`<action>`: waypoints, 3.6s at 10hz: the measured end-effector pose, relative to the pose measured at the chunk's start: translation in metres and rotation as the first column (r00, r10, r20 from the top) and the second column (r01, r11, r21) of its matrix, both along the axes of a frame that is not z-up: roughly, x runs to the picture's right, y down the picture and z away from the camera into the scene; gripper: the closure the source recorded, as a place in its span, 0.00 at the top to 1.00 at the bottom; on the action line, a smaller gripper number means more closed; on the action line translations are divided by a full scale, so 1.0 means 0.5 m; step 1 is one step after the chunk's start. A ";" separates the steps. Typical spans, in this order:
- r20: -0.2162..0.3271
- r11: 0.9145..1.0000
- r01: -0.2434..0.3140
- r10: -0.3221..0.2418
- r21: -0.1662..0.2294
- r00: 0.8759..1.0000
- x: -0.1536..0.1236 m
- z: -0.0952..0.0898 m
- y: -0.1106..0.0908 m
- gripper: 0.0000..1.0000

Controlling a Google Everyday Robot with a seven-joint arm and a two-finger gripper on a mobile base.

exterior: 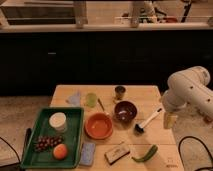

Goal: Place pepper in red bowl

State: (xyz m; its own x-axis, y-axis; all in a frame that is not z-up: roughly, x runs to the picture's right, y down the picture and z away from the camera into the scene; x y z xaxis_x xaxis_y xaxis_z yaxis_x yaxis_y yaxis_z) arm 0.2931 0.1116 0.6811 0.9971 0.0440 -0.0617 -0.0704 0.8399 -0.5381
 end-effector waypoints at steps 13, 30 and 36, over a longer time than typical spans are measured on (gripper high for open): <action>0.000 1.000 0.000 0.000 0.000 1.000 0.000 0.000 0.000 0.80; 0.094 0.989 0.144 -0.140 -0.039 0.986 -0.063 -0.021 0.237 0.80; 0.134 0.991 0.124 -0.118 -0.043 0.984 -0.072 0.014 0.303 0.80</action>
